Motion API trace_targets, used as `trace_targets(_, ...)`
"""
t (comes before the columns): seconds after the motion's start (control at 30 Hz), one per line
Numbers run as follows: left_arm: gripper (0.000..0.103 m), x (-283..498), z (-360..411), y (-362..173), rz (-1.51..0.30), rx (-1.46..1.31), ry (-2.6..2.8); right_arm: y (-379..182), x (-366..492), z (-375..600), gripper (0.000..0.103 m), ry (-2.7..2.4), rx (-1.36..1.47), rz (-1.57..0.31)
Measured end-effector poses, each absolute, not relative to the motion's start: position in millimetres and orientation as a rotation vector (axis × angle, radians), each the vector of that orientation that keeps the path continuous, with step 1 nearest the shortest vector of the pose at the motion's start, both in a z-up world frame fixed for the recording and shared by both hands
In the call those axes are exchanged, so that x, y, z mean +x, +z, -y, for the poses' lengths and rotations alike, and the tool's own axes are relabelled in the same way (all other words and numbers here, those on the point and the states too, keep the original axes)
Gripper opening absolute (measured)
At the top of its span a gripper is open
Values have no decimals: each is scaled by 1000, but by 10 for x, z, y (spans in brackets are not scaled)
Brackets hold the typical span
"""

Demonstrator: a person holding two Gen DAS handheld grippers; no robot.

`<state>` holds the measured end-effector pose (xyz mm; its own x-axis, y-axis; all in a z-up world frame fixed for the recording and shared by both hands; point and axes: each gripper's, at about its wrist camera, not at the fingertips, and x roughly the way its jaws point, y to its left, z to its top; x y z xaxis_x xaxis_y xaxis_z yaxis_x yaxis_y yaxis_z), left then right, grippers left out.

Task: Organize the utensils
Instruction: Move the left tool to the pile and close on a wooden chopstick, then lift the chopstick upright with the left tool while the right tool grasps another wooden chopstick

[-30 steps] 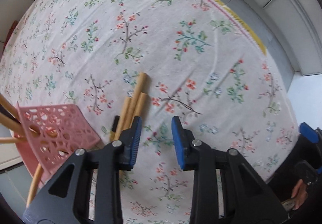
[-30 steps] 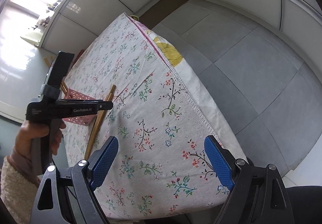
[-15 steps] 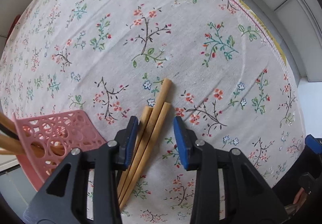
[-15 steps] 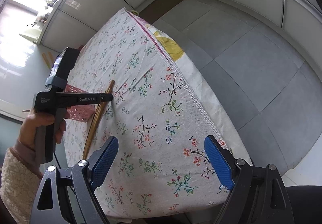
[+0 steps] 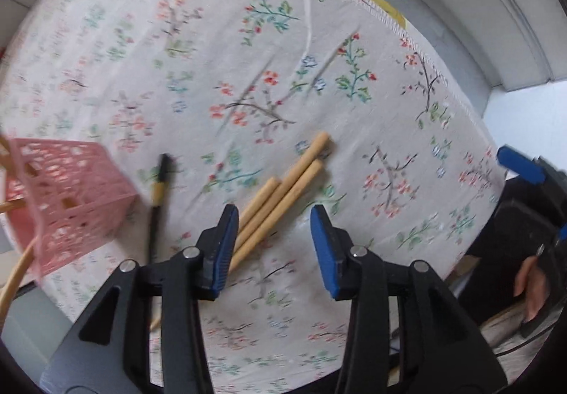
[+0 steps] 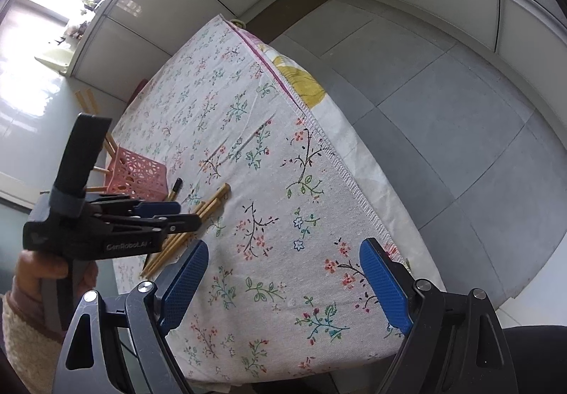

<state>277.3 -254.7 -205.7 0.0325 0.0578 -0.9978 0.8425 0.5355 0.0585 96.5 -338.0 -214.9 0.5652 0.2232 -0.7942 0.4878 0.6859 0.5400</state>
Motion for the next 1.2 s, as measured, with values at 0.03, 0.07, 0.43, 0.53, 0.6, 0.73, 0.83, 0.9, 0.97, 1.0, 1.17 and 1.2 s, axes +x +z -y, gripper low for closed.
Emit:
trace_targets(0.03, 44, 2766, 2515, -2026, -1403, 845, -720, -2138, 963, 3365, 89, -177, 826, -982)
trace_targets(0.07, 44, 2782, 2494, -1991, -1371, 851, -704, -2128, 961, 3350, 89, -177, 817, -979)
trace_targets(0.43, 40, 2933, 2527, -2200, -1311, 913, -648, -2154, 990, 3360, 89, -172, 828, -988)
trace_targets(0.53, 40, 3014, 2563, -2247, -1319, 929, -662, -2178, 995, 3385, 89, -173, 840, -995)
trace_targets(0.6, 40, 2983, 2675, -2267, -1326, 933, -665, -2196, 1002, 3382, 89, -170, 844, -1002)
trace_targets(0.73, 35, 2801, 2502, -2392, -1388, 968, -639, -2190, 1017, 3362, 89, -169, 833, -1003)
trace_targets(0.83, 22, 2815, 2313, -2406, -1461, 843, -640, -2184, 1017, 3364, 89, -171, 832, -998)
trace_targets(0.9, 18, 2804, 2239, -2433, -1459, 765, -635, -2187, 1020, 3366, 89, -168, 836, -999)
trace_targets(0.97, 13, 2731, 2201, -2450, -1433, 751, -626, -2184, 1028, 3356, 89, -156, 842, -998)
trace_targets(1.0, 11, 2681, 2170, -2458, -1415, 741, -616, -2185, 1020, 3354, 89, -150, 849, -999)
trace_targets(1.17, 8, 2395, 1848, -2218, -1221, 630, -573, -2220, 1082, 3308, 89, -133, 893, -1017)
trace_targets(1.2, 8, 2350, 1760, -2137, -1183, 609, -559, -2202, 1132, 3257, 89, -133, 878, -1023)
